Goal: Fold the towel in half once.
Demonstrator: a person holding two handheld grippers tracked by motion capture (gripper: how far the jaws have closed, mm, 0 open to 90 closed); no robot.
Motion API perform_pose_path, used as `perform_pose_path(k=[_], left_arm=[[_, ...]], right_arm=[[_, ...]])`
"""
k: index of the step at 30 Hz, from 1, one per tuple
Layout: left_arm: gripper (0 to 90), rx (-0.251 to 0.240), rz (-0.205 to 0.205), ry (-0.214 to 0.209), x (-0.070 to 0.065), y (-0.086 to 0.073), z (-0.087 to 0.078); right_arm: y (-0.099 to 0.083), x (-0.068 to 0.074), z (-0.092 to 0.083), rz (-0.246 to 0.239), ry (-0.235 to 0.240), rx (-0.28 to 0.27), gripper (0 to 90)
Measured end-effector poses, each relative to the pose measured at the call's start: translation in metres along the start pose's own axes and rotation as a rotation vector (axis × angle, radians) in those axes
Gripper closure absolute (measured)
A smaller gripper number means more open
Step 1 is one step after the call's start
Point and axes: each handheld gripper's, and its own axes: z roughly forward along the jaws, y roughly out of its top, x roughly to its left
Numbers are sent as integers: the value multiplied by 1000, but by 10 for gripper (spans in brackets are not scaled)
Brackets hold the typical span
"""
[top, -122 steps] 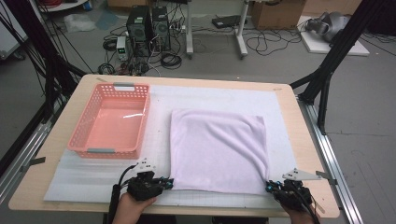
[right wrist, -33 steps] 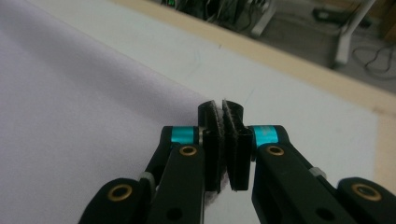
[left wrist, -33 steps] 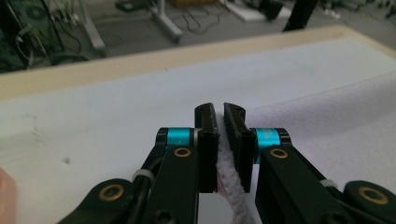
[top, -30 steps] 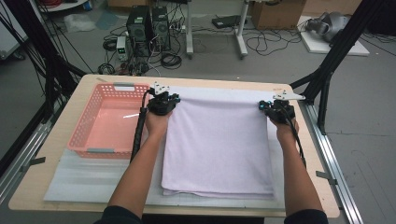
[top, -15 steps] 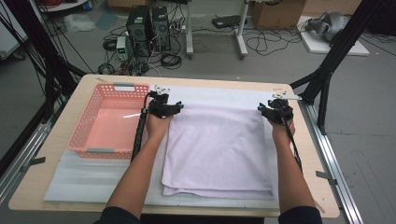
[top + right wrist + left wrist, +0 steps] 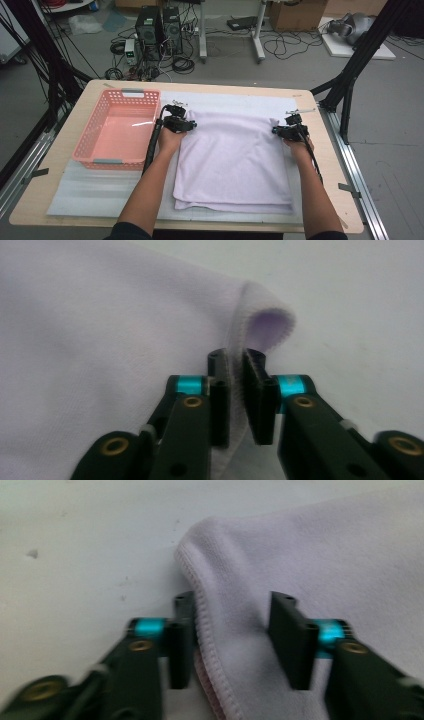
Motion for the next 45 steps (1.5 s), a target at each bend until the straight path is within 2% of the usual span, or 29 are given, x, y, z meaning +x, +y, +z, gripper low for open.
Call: perform_pose_path(k=[1,2,4,5,6,7,11,12,14,15,16,17,19,21,22,24,25,27,29,34,36,38,41,45], left_arm=[[849,-1,27,10,-1,1,0],[853,-21,17,22,-2,2,-1],[857,-94,-3,43,-1,6,-8],[857,-153,7,56,-1,10,-13],[858,-186,24,64,-1,12,-17],[857,-240,35,79,-2,16,-22],[856,-342,37,121,-1,20,-29],[854,-361,31,125,-1,20,-30],[817,-379,19,125,0,20,-28],[688,-367,2,132,0,20,-27],[533,-345,-33,121,1,19,-26],[455,-317,-58,107,2,18,-26],[409,-264,-34,83,1,15,-26],[397,-216,-7,57,-4,13,-27],[387,-212,8,45,-8,12,-28],[405,-243,35,36,-15,6,-33],[409,-238,45,33,-18,3,-34],[403,-191,62,7,-23,0,-36],[406,-222,76,6,-28,-6,-42],[413,-226,79,-17,-35,-21,-57],[412,-227,86,-27,-37,-29,-63],[412,-222,94,-36,-40,-37,-70],[397,-238,93,-63,-45,-49,-79],[327,-220,101,-105,-50,-66,-87]], right_arm=[[1,1,0,-12,-2,5,853],[3,-1,0,1,25,7,858],[5,-2,-5,-8,15,-57,862],[7,-2,-10,-8,6,-112,863],[11,-2,-16,-33,-18,-184,863],[13,-1,-19,-51,-31,-218,863],[26,-2,-30,-44,-68,-339,862],[29,-2,-31,-41,-71,-355,861],[32,1,-29,-57,-119,-380,850],[33,2,-25,-55,-149,-363,803],[34,2,-21,-35,-166,-325,725],[33,0,-19,-7,-163,-306,661],[31,-2,-18,37,-129,-300,607],[30,-1,-21,26,-124,-289,597],[28,0,-23,15,-117,-278,596],[25,0,-27,1,-100,-273,586],[22,1,-30,3,-96,-261,585],[17,1,-33,-14,-82,-245,578],[10,4,-38,-41,-69,-215,575],[-9,14,-56,-72,-39,-202,558],[-18,18,-63,-75,-22,-178,534],[-28,22,-71,-89,-19,-186,541],[-44,26,-81,-84,0,-189,536],[-67,33,-92,-75,19,-200,521]])
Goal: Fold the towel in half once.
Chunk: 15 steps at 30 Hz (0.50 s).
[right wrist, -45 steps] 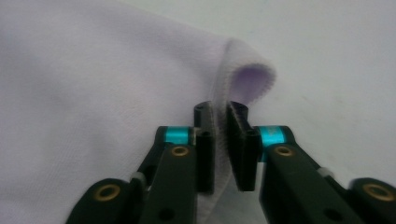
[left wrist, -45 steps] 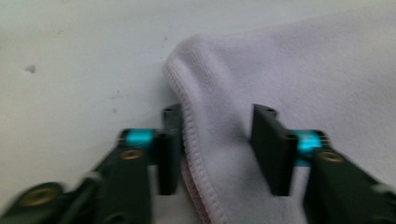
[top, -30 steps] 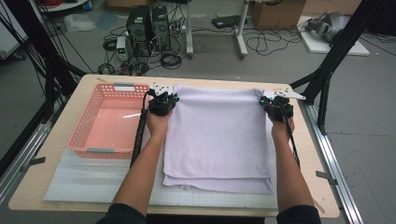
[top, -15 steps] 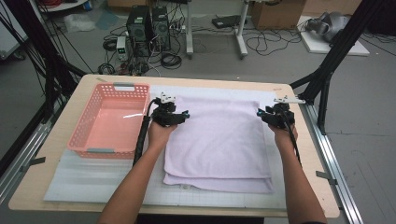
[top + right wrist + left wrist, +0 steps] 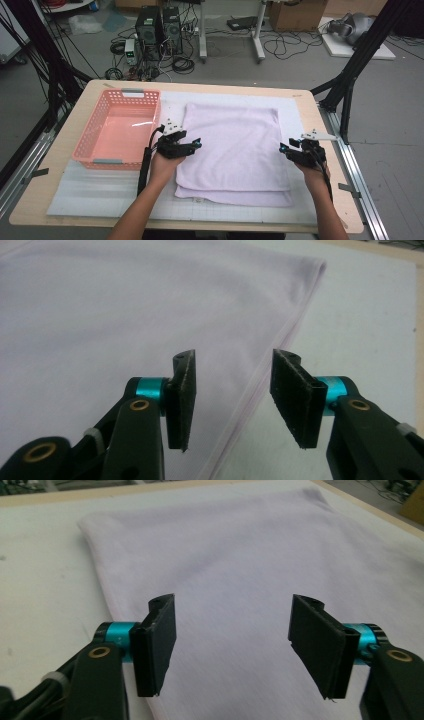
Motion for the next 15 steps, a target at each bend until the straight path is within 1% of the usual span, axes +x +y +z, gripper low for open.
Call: perform_pose_path(k=[1,3,4,6,8,10,11,13,15], left_arm=[[322,12,-1,-5,-2,-3,-2],[325,19,1,-17,-4,-10,-8],[325,17,2,-34,-5,-14,-12],[341,20,-1,-45,-7,-20,-19],[351,25,-1,-45,-9,-27,-26],[353,32,-7,-45,-10,-33,-31],[351,36,-11,-42,-11,-36,-35],[342,40,-15,-42,-13,-40,-40],[332,46,-17,-52,-14,-42,-46]], right_arm=[[-6,3,-5,-6,1,-1,521],[-16,9,-13,-8,7,-3,527],[-19,12,-16,-4,6,-6,529],[-28,17,-26,-8,7,-9,530],[-35,21,-33,-10,8,-1,530],[-41,27,-40,-29,7,-10,530],[-43,29,-43,-29,6,-12,530],[-49,35,-50,-38,9,-24,529],[-54,40,-54,-54,7,-15,528]])
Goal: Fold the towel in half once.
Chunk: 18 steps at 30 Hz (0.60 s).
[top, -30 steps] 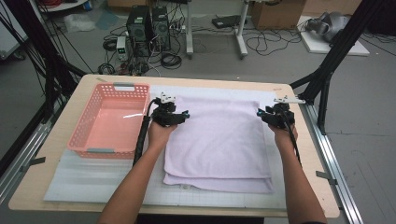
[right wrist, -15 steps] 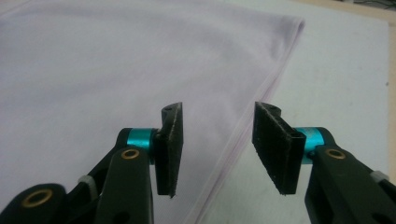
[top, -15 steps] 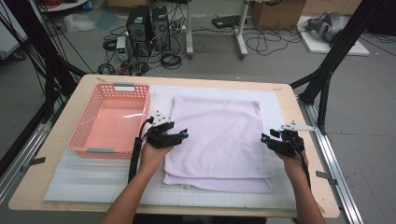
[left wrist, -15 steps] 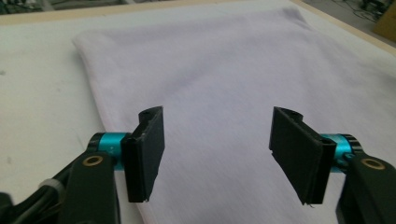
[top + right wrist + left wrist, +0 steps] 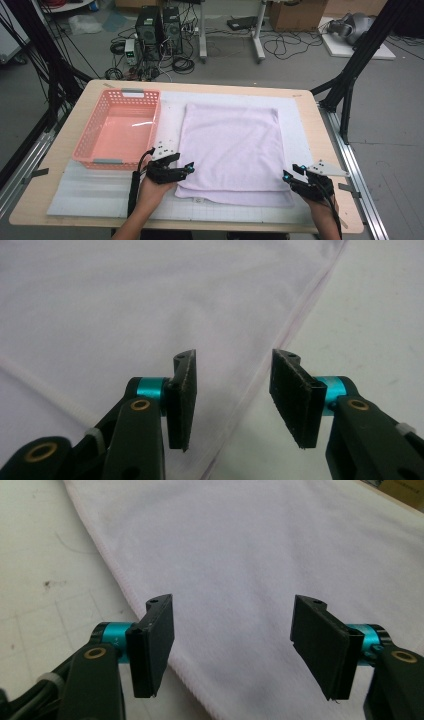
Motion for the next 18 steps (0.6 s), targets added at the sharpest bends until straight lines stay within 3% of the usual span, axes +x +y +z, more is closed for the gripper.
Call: perform_pose_path(k=[2,8,12,18], left_arm=[[338,7,11,-16,-1,-2,-6],[529,40,0,-61,-4,-11,-17],[537,59,-16,-85,-6,-18,-21],[541,92,-2,-63,-10,-24,-26]], right_arm=[[-4,4,-3,-7,4,10,528],[-14,9,-11,3,-1,12,532],[-17,11,-14,16,-12,20,537],[-17,7,-16,38,-20,25,595]])
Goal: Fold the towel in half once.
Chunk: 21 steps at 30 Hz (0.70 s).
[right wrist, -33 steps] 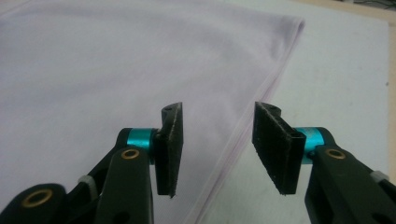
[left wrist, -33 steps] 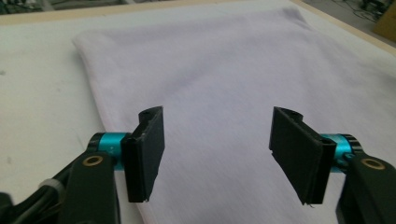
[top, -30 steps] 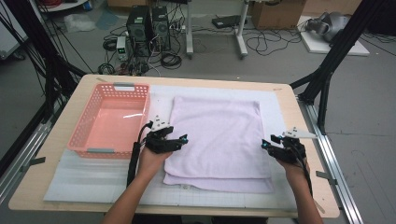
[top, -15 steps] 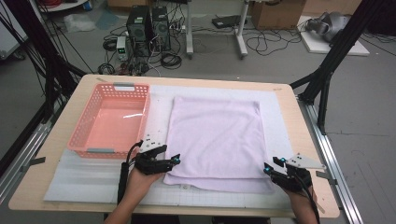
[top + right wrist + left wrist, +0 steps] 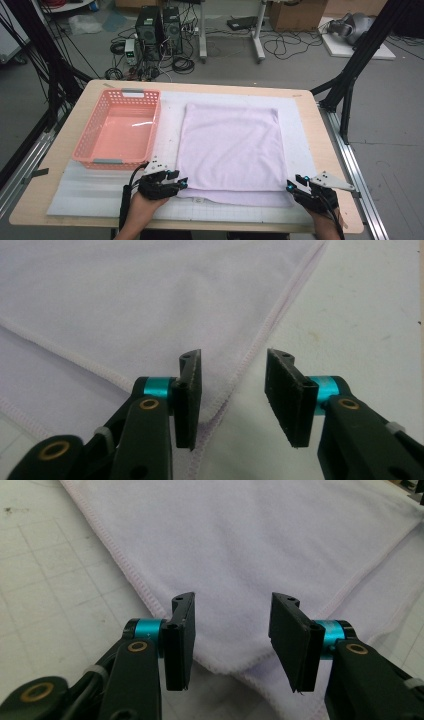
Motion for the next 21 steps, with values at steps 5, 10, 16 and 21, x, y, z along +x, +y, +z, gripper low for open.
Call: perform_pose_path(k=[5,10,16,21], left_arm=[[640,22,4,21,-1,-4,-2],[855,18,13,26,2,-7,-6],[896,-24,14,12,1,-5,-10],[896,-64,16,-6,1,-3,-16]], right_arm=[[-2,3,8,-5,52,46,634],[-3,5,13,-28,68,87,842],[-2,5,10,-27,80,81,865],[0,4,2,-28,87,46,870]])
